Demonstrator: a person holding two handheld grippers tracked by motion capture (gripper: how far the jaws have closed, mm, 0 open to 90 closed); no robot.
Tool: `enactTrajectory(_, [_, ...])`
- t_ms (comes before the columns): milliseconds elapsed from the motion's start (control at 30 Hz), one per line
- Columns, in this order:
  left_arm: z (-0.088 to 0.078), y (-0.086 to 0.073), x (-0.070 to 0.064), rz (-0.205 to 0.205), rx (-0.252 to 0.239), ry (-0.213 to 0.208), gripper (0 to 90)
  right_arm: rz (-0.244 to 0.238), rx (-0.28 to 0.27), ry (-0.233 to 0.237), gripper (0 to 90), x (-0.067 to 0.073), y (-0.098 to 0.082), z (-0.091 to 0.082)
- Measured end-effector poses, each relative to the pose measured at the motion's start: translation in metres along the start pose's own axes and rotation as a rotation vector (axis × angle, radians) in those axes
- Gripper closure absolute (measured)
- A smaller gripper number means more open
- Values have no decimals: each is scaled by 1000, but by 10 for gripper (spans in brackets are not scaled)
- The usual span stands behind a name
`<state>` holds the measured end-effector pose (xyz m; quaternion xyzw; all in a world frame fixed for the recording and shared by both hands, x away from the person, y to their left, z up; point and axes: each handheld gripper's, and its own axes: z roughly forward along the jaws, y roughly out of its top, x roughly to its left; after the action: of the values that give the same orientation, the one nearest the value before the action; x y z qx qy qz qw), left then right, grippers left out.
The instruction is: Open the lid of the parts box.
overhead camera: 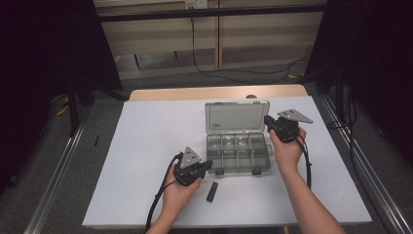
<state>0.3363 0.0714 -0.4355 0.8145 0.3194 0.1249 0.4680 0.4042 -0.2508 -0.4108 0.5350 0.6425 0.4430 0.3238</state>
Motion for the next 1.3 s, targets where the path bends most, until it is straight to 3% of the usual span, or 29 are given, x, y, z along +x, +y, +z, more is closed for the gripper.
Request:
enactTrajectory(267, [0, 0, 0, -2, -1, 0, 900, 23, 4, -1, 863, -1, -2, 3])
enactTrajectory(1300, [0, 0, 0, -5, -2, -2, 900, -13, 19, -18, 862, -2, -4, 10])
